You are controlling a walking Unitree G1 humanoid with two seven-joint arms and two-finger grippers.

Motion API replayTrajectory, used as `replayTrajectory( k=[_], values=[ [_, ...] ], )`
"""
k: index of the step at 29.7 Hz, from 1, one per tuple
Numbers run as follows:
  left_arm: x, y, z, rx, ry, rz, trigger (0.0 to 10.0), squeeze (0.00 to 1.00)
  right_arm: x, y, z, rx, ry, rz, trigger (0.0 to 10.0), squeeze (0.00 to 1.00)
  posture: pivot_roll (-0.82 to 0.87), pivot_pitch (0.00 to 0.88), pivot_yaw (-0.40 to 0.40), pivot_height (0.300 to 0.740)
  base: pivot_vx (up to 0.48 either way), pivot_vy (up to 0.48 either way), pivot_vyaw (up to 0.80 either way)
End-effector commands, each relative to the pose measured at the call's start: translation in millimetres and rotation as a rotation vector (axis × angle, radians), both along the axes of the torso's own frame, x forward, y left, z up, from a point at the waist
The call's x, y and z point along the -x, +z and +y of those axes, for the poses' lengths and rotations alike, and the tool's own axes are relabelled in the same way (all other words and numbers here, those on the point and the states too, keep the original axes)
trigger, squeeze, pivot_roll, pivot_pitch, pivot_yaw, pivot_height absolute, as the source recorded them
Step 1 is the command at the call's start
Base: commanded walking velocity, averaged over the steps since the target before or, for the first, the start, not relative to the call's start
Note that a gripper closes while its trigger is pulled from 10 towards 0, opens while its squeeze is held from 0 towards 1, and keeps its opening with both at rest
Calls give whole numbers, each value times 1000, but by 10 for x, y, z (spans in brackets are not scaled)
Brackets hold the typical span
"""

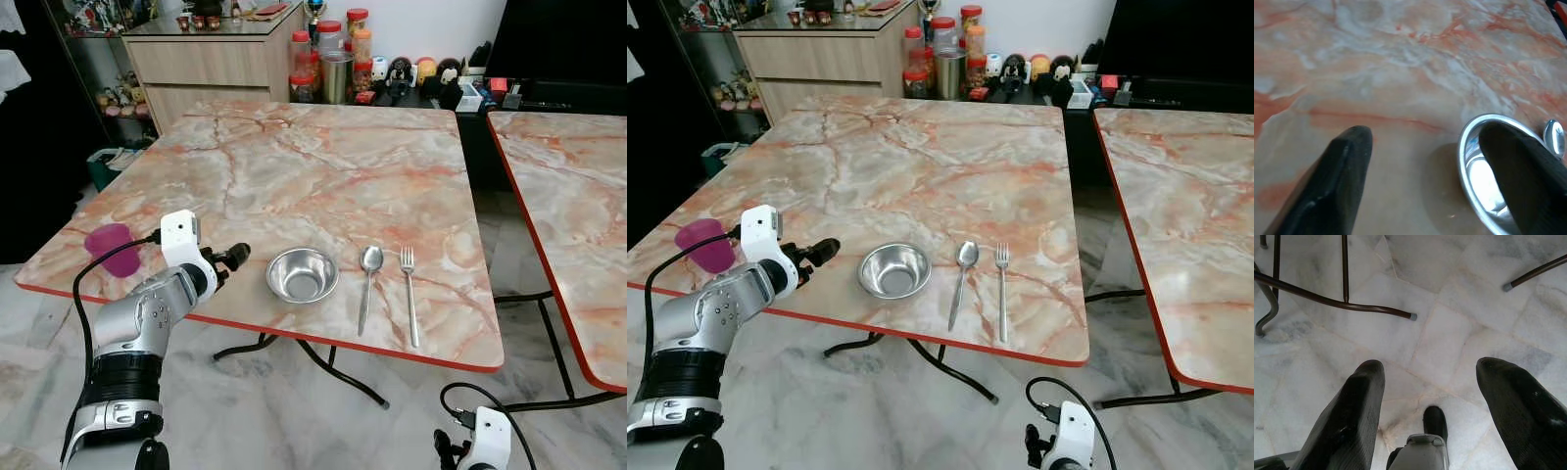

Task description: Setting the table

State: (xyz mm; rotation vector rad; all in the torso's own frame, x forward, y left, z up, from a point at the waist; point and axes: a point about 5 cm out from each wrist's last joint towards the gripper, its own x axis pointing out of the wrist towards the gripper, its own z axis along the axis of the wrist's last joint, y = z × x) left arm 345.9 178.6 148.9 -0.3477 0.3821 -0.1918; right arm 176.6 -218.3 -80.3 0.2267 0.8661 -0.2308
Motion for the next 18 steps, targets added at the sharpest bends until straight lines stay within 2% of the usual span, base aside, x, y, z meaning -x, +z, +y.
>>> replayTrajectory(
  k=[1,6,12,13,18],
  values=[
    [-35,64,-8,4,-22,-8,10000,1000,-15,6,16,-4,-8,-11,10000,0,105,39,59,736,0,0,0],
    [-68,109,-42,42,-61,-27,10000,1000,-14,4,23,-4,-10,-11,10000,0,103,30,63,736,0,0,0],
    [-84,99,-1,36,-75,-22,10000,1000,-8,2,25,-4,-11,-13,10000,0,100,20,64,736,0,0,0],
    [-87,89,15,35,-75,-21,10000,0,-7,2,23,-3,-9,-12,10000,0,102,18,60,736,0,0,0],
    [-95,75,37,36,-72,-17,10000,0,-6,2,18,-1,-7,-12,10000,0,104,17,58,736,0,0,0]
  ],
)
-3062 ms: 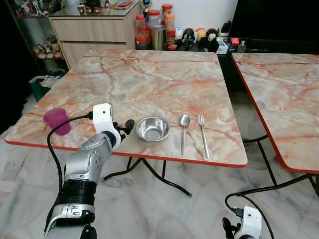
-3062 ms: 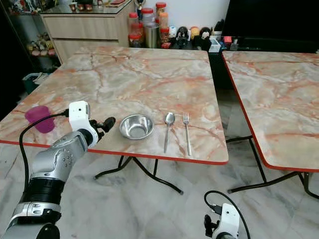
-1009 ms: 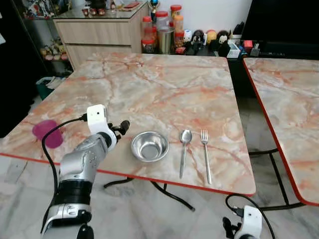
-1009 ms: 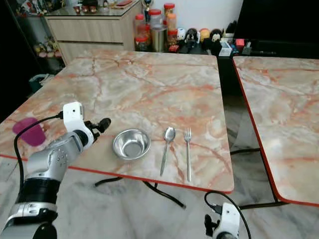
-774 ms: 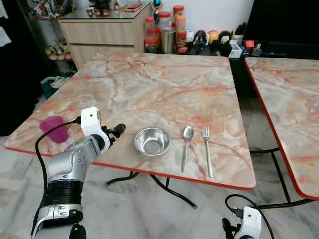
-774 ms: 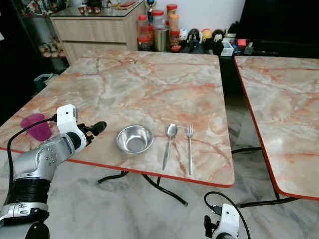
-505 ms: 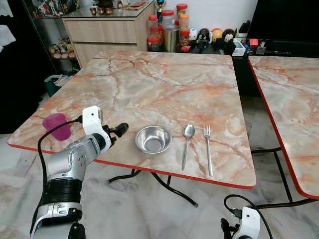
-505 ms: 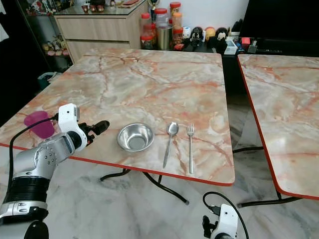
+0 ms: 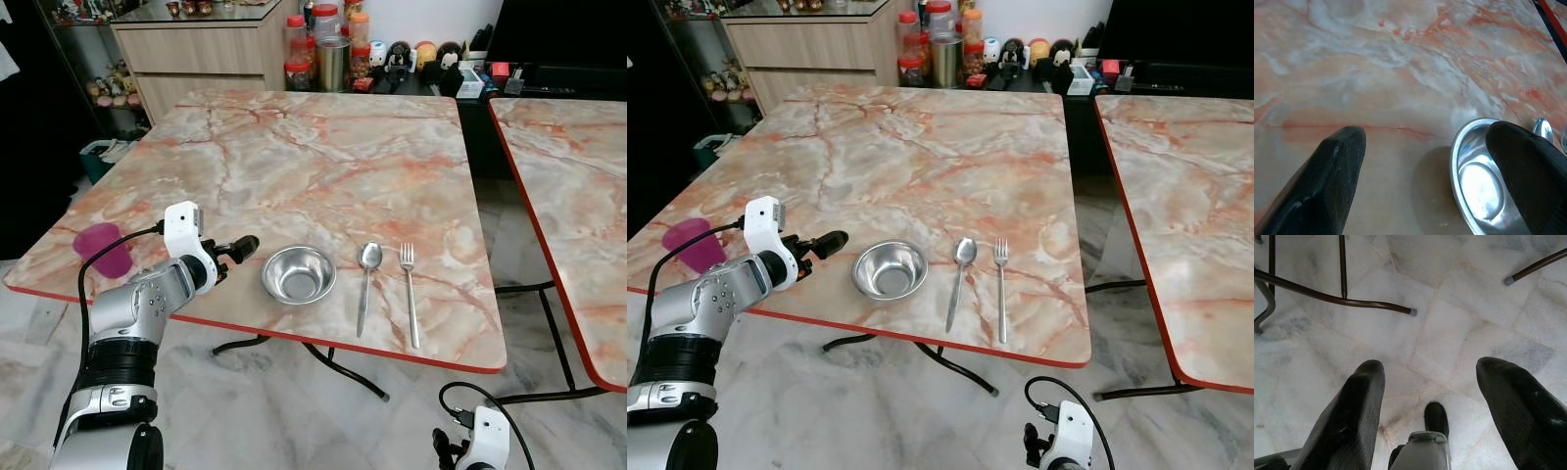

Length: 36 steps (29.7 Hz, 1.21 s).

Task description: Setting the table

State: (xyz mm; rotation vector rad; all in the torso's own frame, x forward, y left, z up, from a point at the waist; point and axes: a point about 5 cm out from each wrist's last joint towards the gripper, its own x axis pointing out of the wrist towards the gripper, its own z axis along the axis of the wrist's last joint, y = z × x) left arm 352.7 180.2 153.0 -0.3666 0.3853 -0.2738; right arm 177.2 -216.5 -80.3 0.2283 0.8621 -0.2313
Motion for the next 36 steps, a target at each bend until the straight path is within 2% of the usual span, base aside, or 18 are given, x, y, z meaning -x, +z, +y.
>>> replayTrajectory(
  k=[1,4,8,15,30,36],
  values=[
    [-21,3,30,10,2,6,10000,0,0,3,-4,1,-5,-7,10000,0,106,20,57,736,0,0,0],
    [-3,-60,39,23,-19,32,10000,0,0,5,-10,3,-3,-9,10000,0,106,24,58,736,0,0,0],
    [-9,-79,-24,98,-63,62,10000,0,1,5,-7,1,-3,-12,10000,0,101,26,63,736,0,0,0],
    [-30,-97,-151,107,-101,98,10000,0,-5,9,-9,4,-7,-13,10000,0,98,29,68,736,0,0,0],
    [-61,-166,-164,85,-99,139,10000,0,-6,9,-6,4,-8,-15,10000,0,84,26,68,736,0,0,0],
    [-69,-233,-265,93,-102,147,10000,0,-6,26,-91,33,-4,-11,10000,0,66,16,35,736,0,0,0]
  ],
)
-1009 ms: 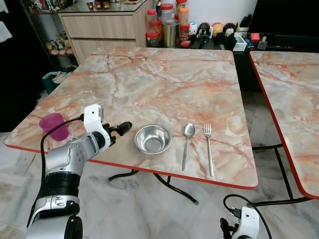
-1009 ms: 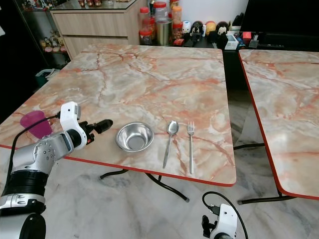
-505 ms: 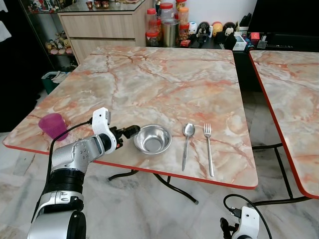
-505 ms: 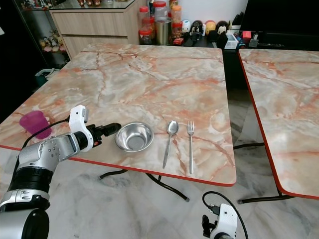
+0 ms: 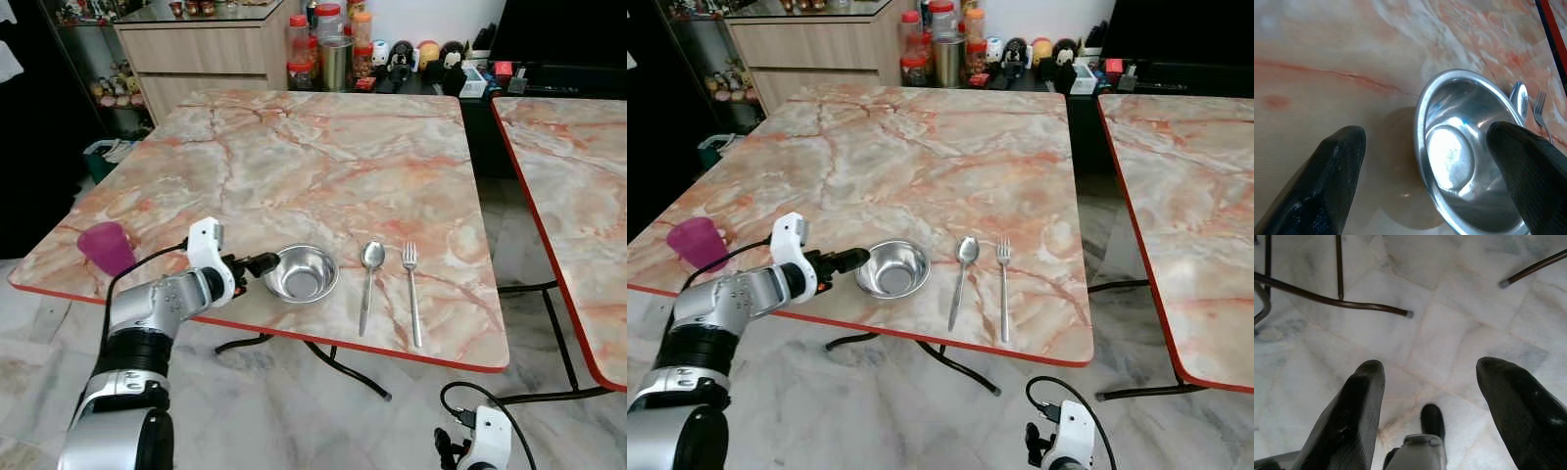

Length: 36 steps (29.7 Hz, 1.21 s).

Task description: Setting the table

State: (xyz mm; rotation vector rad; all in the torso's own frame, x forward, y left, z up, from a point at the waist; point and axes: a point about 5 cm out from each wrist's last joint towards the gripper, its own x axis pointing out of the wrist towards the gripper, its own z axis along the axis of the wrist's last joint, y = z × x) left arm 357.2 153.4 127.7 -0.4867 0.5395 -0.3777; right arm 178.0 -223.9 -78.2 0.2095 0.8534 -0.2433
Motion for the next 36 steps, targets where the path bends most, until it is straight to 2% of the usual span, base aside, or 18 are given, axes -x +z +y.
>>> replayTrajectory(
  k=[1,6,12,18,26,31,36],
  values=[
    [-24,14,-2,-27,5,-4,10000,0,1,7,-24,12,-1,-6,10000,0,63,16,34,736,0,0,0],
    [-27,-68,-7,-31,12,6,10000,0,6,21,-86,33,5,-4,10000,0,41,7,-3,736,0,0,0],
    [-37,-116,1,-45,34,10,10000,0,12,28,-125,46,3,-3,10000,0,43,9,-12,736,0,0,0],
    [-45,-132,129,-60,79,20,10000,0,17,19,-89,35,3,-11,10000,0,54,31,16,736,0,0,0],
    [-61,-132,162,-57,88,23,10000,0,24,9,-58,24,0,-12,10000,0,54,38,34,736,0,0,0],
    [-88,-129,149,58,126,48,10000,0,27,4,-37,18,-7,-17,10000,0,52,44,46,736,0,0,0],
    [-103,-120,144,69,130,49,10000,0,29,5,-36,19,-9,-21,10000,0,54,44,45,736,0,0,0]
  ],
)
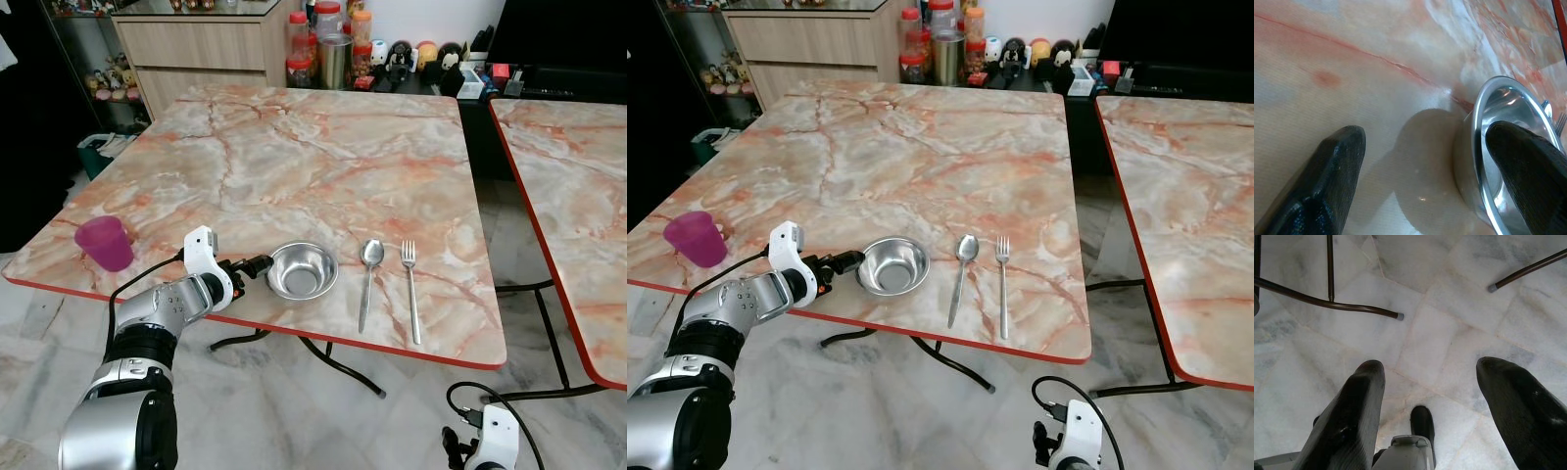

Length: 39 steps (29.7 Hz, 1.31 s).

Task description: Setting the table

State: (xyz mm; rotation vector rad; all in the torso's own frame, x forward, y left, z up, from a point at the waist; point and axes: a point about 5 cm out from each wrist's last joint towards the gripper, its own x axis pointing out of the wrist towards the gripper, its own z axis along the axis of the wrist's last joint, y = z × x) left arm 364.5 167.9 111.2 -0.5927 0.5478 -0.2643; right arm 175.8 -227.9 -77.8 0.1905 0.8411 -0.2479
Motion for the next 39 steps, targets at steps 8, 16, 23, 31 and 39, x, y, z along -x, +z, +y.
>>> replayTrajectory(
  k=[8,16,23,31,39],
  values=[
    [-31,2,28,-11,7,16,10000,0,7,0,14,-4,-10,-18,10000,0,56,47,48,736,0,0,0],
    [-22,-36,14,-56,-37,34,10000,0,0,2,21,-5,-10,-20,10000,0,58,47,48,736,0,0,0],
    [-25,-54,23,-85,-47,33,10000,0,-7,5,25,-7,-9,-26,10000,0,59,44,49,736,0,0,0],
    [-33,-41,6,-94,-77,22,10000,0,-10,6,30,-9,-8,-28,10000,0,63,44,49,736,0,0,0],
    [-47,27,-24,-100,-128,-8,10000,0,-8,3,42,-13,-12,-30,10000,0,63,44,57,736,0,0,0]
  ],
)
